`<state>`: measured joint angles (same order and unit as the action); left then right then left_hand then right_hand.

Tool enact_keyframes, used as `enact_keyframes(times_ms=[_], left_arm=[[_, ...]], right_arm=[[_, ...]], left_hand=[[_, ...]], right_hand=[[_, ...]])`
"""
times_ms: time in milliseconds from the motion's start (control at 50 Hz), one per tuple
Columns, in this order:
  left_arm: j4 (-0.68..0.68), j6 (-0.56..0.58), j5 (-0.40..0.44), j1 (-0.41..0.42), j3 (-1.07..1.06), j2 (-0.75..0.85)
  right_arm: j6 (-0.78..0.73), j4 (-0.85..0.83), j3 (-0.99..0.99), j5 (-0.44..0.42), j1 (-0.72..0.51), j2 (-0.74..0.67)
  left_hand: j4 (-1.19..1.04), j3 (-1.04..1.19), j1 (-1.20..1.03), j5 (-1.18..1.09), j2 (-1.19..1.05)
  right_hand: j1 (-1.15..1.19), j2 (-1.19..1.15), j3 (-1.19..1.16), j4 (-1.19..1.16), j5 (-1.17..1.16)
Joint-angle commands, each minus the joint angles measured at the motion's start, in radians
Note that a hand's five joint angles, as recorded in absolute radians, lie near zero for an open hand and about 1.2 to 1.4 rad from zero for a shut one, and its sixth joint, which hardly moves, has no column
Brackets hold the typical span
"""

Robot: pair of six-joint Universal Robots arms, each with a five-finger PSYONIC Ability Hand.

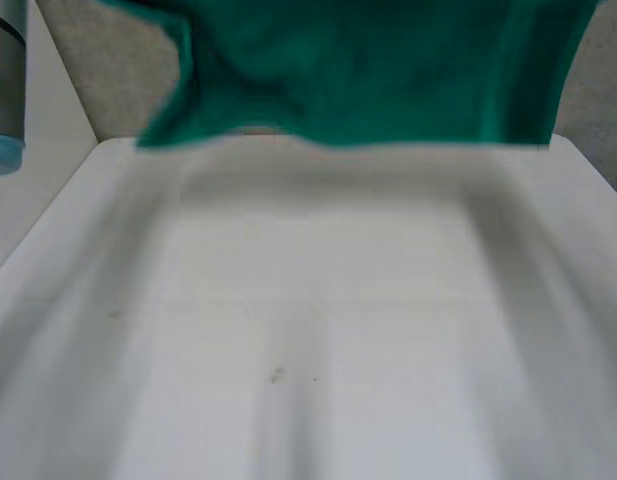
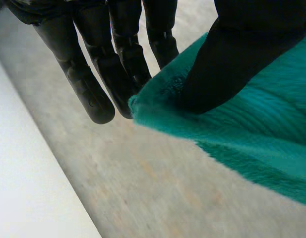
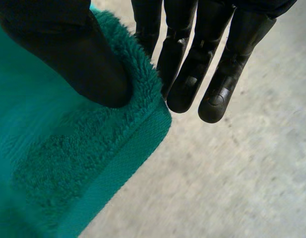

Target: Fold the towel.

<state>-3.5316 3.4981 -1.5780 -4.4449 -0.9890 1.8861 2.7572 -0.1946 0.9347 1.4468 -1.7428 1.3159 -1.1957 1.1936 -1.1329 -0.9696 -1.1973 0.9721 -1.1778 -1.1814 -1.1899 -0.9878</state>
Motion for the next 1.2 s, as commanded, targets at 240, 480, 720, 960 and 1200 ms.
enact_keyframes(times_ms=[240, 480, 720, 960, 1200], left_arm=[[-0.050, -0.030, 0.062, -0.030, -0.436, 0.054], [-0.058, -0.013, 0.136, -0.034, -0.707, 0.133], [0.497, 0.343, 0.139, -0.165, -0.893, -0.143], [0.547, 0.424, 0.225, -0.160, -0.875, -0.177], [0.171, 0.296, 0.184, -0.030, -0.544, 0.195]], right_arm=[[-0.036, -0.022, 0.349, -0.137, -0.009, -0.174], [-0.217, 0.067, 0.415, -0.126, 0.005, -0.372], [-0.627, 0.731, 0.622, -0.086, 0.083, -0.066], [-0.604, 0.513, 0.619, -0.062, 0.106, -0.095], [-0.418, 0.252, 0.488, 0.022, 0.040, -0.288]], left_hand=[[-0.201, 0.203, -0.263, -0.252, -0.199], [-0.201, 0.203, -0.263, -0.252, -0.199], [-0.201, 0.203, -0.263, -0.252, -0.199], [-0.201, 0.203, -0.263, -0.252, -0.199], [-0.201, 0.203, -0.263, -0.252, -0.199]], right_hand=[[0.424, -0.218, -0.215, -0.206, -0.234], [0.424, -0.218, -0.215, -0.206, -0.234], [0.424, -0.218, -0.215, -0.206, -0.234], [0.424, -0.218, -0.215, -0.206, -0.234], [0.424, -0.218, -0.215, -0.206, -0.234]])
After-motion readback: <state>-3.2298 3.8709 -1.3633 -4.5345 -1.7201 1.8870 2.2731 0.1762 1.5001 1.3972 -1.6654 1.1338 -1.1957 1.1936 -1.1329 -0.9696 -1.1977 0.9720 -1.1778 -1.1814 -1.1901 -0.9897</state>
